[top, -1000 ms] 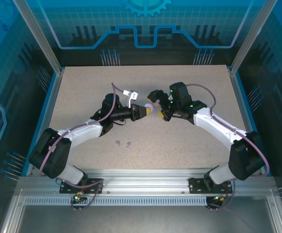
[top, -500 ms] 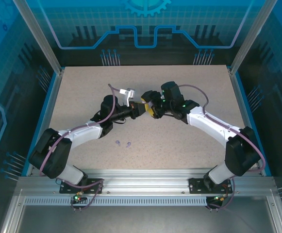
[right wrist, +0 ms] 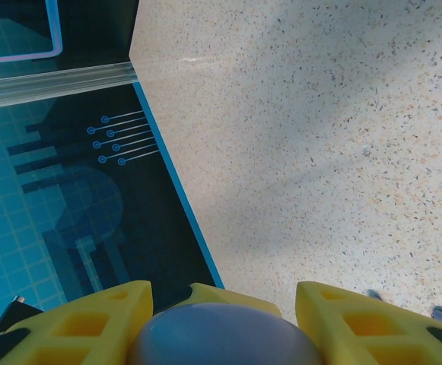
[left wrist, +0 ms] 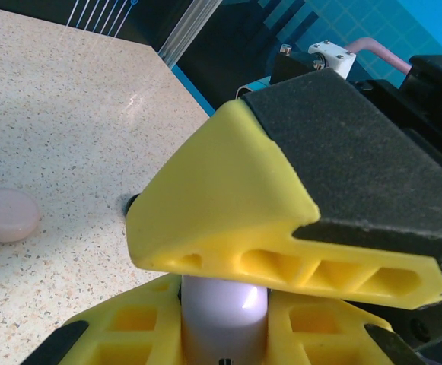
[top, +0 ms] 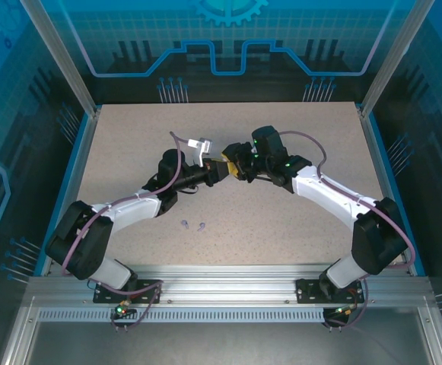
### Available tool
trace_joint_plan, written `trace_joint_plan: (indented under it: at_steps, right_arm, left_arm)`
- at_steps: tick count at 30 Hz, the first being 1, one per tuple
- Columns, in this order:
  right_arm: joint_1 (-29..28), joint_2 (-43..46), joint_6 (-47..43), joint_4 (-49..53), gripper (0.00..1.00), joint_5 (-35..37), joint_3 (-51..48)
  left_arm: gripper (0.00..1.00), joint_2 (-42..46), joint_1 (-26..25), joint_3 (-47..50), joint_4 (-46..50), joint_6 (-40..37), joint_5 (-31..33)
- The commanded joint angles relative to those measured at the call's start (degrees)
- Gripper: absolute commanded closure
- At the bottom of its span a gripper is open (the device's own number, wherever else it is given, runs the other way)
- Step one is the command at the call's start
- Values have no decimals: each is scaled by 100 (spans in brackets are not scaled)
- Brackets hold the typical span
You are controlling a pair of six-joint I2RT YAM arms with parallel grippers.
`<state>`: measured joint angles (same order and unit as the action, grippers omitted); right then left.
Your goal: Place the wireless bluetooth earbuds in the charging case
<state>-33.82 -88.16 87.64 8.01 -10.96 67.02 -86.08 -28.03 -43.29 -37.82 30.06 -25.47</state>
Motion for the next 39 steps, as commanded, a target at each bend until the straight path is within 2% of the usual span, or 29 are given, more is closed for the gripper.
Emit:
trace_joint_plan:
  at_steps: [1, 18, 23, 28, 39]
  right_arm:
    - [-15, -26, 34, -45, 66, 76, 97]
    - [67, 27, 26, 2, 67, 129, -40]
    - [95, 45, 26, 8, 67, 130, -65]
    - [95, 25, 26, -25, 67, 79, -58]
    - [104, 10, 34, -71, 67, -11, -49]
  left_arm:
    - [95, 24, -50, -35, -139, -14, 72]
    - [63, 206, -42, 15, -19, -98, 253]
    - [60, 253, -32, 82, -85, -92, 337]
    - [62, 200, -35, 55, -123, -47, 315]
    - [89, 60, -35, 3, -266, 84, 214]
